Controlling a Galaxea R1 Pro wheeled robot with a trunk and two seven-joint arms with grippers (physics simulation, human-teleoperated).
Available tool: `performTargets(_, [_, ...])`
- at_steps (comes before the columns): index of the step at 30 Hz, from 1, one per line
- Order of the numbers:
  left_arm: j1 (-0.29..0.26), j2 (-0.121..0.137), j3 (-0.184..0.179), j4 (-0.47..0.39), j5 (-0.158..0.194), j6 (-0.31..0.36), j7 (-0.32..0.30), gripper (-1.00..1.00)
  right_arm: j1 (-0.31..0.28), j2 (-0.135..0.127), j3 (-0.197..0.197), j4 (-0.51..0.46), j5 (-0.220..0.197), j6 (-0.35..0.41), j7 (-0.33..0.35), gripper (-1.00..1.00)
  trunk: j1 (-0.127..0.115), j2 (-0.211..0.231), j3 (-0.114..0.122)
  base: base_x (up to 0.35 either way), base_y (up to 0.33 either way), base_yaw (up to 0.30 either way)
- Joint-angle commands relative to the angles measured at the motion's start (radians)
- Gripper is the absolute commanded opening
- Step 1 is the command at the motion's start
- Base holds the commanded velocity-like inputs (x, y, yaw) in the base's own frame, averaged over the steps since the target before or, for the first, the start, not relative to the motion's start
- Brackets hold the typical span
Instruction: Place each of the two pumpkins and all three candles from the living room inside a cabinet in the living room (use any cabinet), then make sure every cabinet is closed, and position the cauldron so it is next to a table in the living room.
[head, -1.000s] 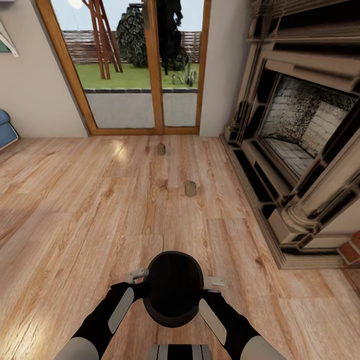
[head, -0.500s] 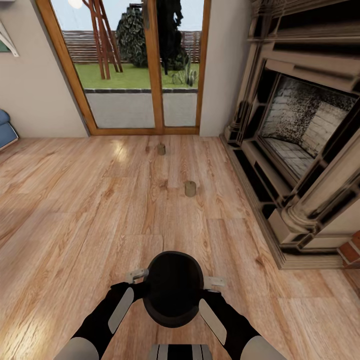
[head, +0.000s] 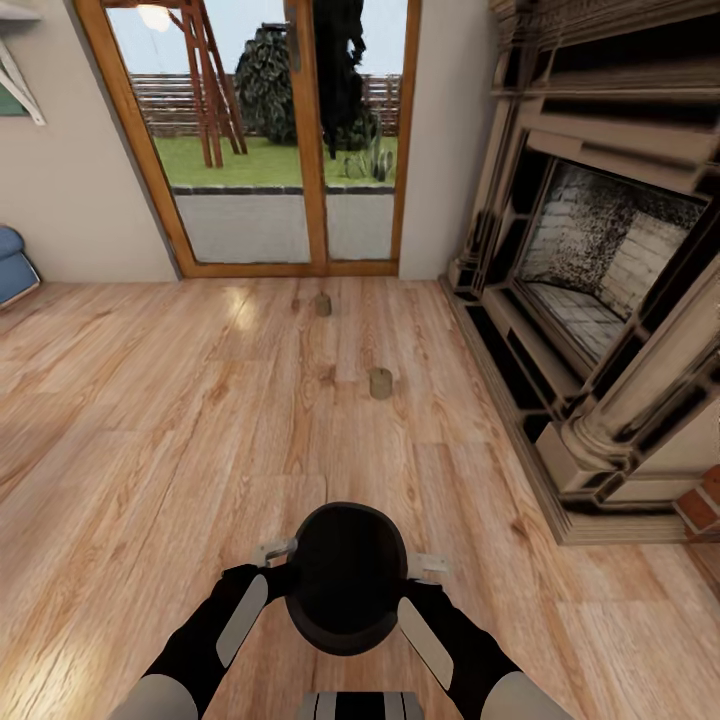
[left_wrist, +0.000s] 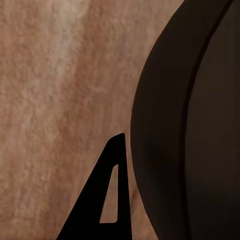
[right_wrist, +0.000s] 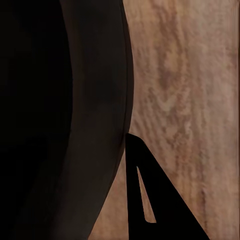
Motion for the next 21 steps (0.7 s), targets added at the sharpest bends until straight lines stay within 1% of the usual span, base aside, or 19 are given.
performTargets(1, [0.000, 0.001, -0.003, -0.001, 0.004, 0.004, 0.011, -1.00, -0.001, -0.001, 0.003, -0.003, 0.000, 0.001, -0.009, -1.00, -0.001, 0.000, 0.003, 0.000, 0.000, 0.000])
performTargets(3, [0.000, 0.001, -0.003, -0.001, 0.004, 0.004, 0.011, -1.00, -0.001, -0.001, 0.003, -0.003, 0.000, 0.001, -0.009, -1.00, -0.001, 0.000, 0.003, 0.000, 0.000, 0.000])
performTargets(12, [0.000, 0.001, -0.003, -0.001, 0.005, 0.004, 0.011, -1.00, -0.001, -0.001, 0.003, -0.004, 0.001, 0.001, -0.007, -1.00, -0.005, 0.002, 0.038, 0.000, 0.000, 0.000])
performTargets(16, [0.000, 0.001, -0.003, -0.001, 0.005, 0.004, 0.011, -1.00, -0.001, -0.002, 0.003, -0.004, 0.001, 0.001, 0.020, -1.00, -0.007, 0.003, 0.053, 0.000, 0.000, 0.000])
performTargets(21, [0.000, 0.002, -0.003, -0.001, 0.004, 0.004, 0.011, -1.00, -0.001, -0.002, 0.003, -0.005, -0.001, 0.002, 0.029, -1.00, -0.009, 0.004, 0.073, 0.000, 0.000, 0.000])
